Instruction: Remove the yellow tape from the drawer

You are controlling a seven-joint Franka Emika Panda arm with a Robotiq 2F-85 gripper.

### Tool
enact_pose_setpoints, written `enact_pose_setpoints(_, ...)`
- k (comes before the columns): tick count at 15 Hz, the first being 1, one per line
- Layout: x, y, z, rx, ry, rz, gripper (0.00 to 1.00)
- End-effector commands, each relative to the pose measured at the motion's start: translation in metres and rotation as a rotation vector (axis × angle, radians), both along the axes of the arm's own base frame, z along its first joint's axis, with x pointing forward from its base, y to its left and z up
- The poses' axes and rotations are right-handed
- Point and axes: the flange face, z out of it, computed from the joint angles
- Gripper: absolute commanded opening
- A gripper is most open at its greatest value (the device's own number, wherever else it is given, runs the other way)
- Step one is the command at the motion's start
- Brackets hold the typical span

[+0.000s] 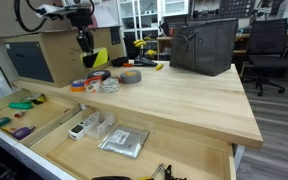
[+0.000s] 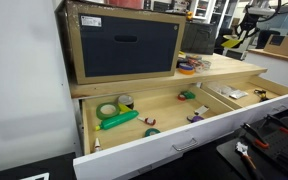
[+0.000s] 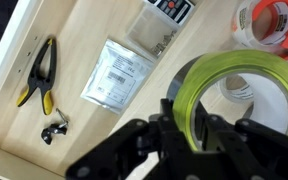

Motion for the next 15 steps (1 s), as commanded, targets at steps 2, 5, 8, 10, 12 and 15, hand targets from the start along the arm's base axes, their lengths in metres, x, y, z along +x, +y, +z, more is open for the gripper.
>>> enact_pose_setpoints(2,0.005,-0.002,-0.001,0.013,-0.005,-0.008,0.24)
enact_pose_setpoints(5,0.006,-0.002,0.000,0.014,-0.009,-0.009,0.24)
enact_pose_setpoints(8,0.004,0.008,-0.005,0.018,0.033,0.010,0.06)
enact_pose_setpoints(10,0.007,-0.004,-0.010,-0.011,0.049,0.004,0.06)
enact_pose_setpoints(12,0.012,-0.020,-0.011,-0.019,0.060,-0.024,0.06)
enact_pose_setpoints(15,0.016,-0.051,-0.018,0.006,0.105,-0.079,0.06)
